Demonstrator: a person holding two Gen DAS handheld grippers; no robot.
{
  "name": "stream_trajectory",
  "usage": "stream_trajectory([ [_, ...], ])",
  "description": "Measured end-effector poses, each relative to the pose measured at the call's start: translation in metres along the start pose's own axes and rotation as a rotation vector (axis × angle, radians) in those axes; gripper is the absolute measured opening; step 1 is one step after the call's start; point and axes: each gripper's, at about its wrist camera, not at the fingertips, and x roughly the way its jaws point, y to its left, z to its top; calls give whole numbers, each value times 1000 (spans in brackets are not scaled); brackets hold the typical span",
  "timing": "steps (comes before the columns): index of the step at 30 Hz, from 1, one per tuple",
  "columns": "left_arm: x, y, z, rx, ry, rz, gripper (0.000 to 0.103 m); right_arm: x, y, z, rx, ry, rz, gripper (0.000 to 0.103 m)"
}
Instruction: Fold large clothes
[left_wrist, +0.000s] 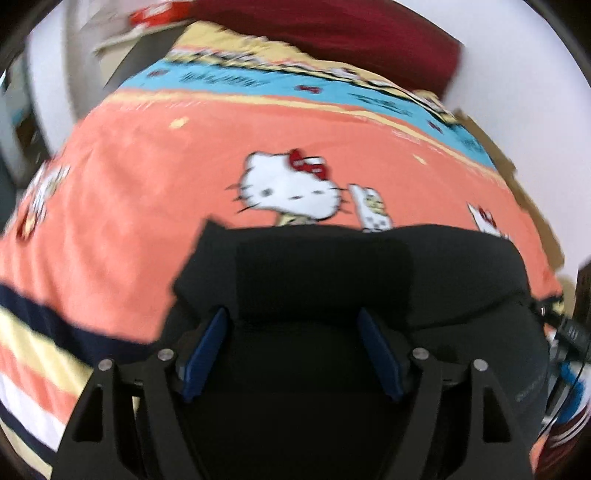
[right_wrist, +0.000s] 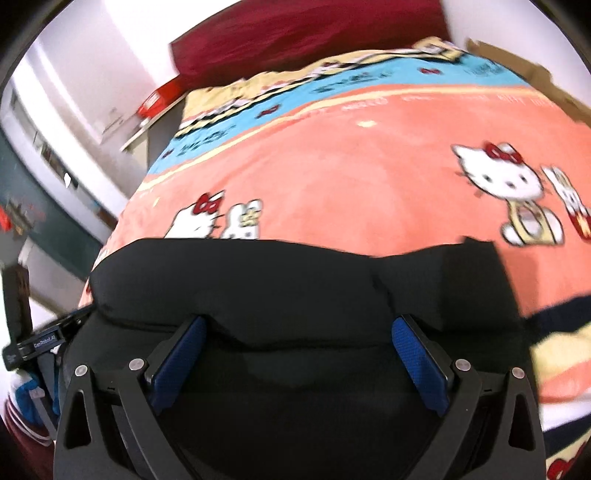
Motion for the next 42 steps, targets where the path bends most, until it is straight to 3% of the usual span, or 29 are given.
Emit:
stream_trajectory([
  [3, -7, 27, -12, -76, 7, 8, 73, -6, -12, -9, 24, -4, -8, 99],
  [6, -21, 35, -18, -68, -17, 163, 73, -22, -13, -13, 12, -30, -147, 98],
  [8, -42, 32, -28, -23, -90, 230, 72, -39, -5, -20, -40, -76, -221, 98],
  [12, -80, 14, -64, 65, -206, 149, 72, -76, 11, -50, -100, -166, -150, 98],
  [15, -72, 15, -87, 79, -170, 139, 72, -76, 10, -78, -105, -152, -66, 98],
  [18, -66, 32, -101, 13, -146, 108, 74, -66, -10, -96, -45, -136, -23, 99],
  [20, -72, 36, -110, 6, -161, 122, 74, -69, -20, -102, -12, -140, -34, 99],
  [25, -85, 26, -136, 53, -222, 209, 74, -78, -23, -107, -45, -117, -154, 99],
  [28, -112, 11, -153, 97, -337, 271, 73, -95, -16, -113, -59, -139, -216, 98],
  [30, -125, 1, -168, 131, -391, 266, 73, -111, -5, -121, -80, -179, -203, 99],
  [33, -128, -10, -185, 162, -402, 258, 73, -126, 11, -137, -95, -227, -147, 99],
  [37, -120, -17, -195, 203, -419, 297, 73, -114, 19, -156, -106, -190, -121, 99],
  [42, -116, -15, -198, 184, -429, 289, 73, -105, 10, -162, -64, -193, -120, 102],
])
